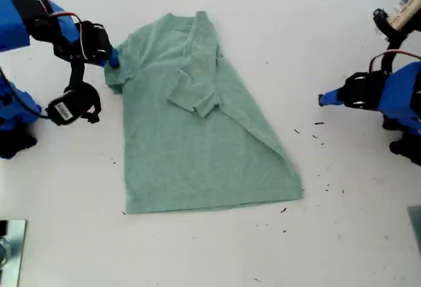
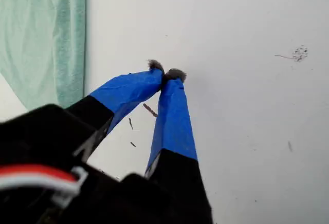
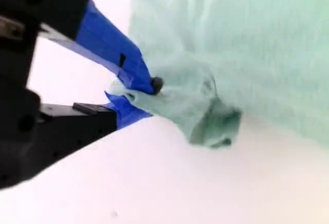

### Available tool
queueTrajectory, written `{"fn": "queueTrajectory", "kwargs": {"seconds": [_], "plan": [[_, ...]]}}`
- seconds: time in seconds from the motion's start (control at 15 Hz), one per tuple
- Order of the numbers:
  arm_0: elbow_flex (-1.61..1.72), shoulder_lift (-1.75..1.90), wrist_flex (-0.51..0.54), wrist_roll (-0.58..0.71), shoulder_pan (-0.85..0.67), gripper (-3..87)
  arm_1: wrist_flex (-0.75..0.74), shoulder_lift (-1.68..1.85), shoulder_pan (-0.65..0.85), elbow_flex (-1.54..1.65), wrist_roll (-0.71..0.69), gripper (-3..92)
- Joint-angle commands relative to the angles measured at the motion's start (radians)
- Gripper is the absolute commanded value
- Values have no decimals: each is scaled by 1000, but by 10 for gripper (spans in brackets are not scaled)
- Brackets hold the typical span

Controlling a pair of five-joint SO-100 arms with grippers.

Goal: Fold t shirt

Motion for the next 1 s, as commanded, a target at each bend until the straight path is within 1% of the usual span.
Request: {"fn": "queueTrajectory", "kwargs": {"seconds": [0.0,0.07,0.2,0.33,0.47,0.67,0.8,0.87,0.93], "plan": [[-176,104,48,51,21,-3,-21,6,-3,60,-6,23],[-224,124,51,71,25,-3,-21,6,-2,60,-5,23],[-236,144,20,110,37,-3,-21,6,-5,60,5,23],[-225,133,-32,121,77,-3,-21,6,-8,60,14,23],[-278,44,-107,130,152,-3,-21,6,-5,60,18,23],[-477,-295,-230,112,259,-3,-21,6,-5,60,29,23],[-727,-604,-259,110,308,-3,-21,6,-8,60,37,23],[-896,-762,-235,110,325,54,-21,6,-9,60,43,23],[-1104,-917,-146,101,330,187,-21,6,-11,60,48,23]]}}
